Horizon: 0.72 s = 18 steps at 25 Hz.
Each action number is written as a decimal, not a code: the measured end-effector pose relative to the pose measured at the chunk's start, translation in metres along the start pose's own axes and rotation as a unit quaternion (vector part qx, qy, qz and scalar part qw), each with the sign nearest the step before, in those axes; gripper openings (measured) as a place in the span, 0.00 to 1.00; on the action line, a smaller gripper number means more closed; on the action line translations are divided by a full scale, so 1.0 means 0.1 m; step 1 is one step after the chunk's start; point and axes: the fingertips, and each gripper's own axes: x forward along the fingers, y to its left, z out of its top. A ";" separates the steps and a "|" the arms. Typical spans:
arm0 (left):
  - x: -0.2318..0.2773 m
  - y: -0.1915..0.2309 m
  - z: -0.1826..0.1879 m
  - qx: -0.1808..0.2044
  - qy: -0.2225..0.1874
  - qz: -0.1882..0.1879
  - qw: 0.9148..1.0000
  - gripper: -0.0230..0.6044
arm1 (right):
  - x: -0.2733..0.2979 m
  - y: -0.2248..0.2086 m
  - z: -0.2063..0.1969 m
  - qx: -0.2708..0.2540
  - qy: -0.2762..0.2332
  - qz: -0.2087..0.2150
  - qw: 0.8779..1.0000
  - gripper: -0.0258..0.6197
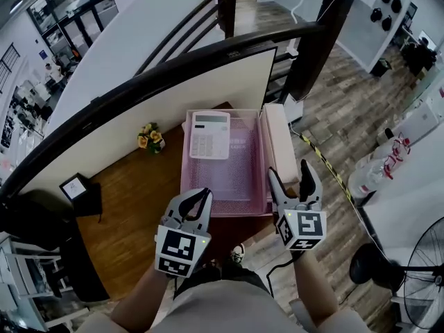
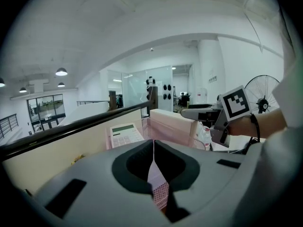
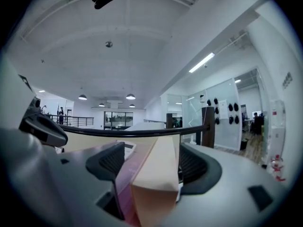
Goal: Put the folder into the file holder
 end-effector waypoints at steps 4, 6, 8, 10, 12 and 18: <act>-0.08 0.07 0.16 0.008 -0.019 0.005 1.000 0.05 | -0.11 0.10 0.40 -0.014 -0.014 0.013 1.000 0.60; -0.13 0.12 0.27 0.013 -0.030 0.010 0.999 0.05 | -0.18 0.15 0.63 -0.017 -0.029 0.019 0.999 0.59; -0.19 0.18 0.41 0.019 -0.044 0.016 0.999 0.05 | -0.27 0.20 0.86 -0.023 -0.044 0.023 0.999 0.57; -0.25 0.25 0.56 0.026 -0.061 0.024 0.998 0.05 | -0.36 0.25 1.08 -0.030 -0.057 0.027 0.998 0.56; -0.32 0.31 0.73 0.034 -0.079 0.031 0.996 0.05 | -0.45 0.30 1.28 -0.038 -0.067 0.030 0.997 0.55; -0.62 0.42 1.16 0.054 -0.129 0.046 0.989 0.05 | -0.73 0.45 1.75 -0.056 -0.102 0.042 0.992 0.52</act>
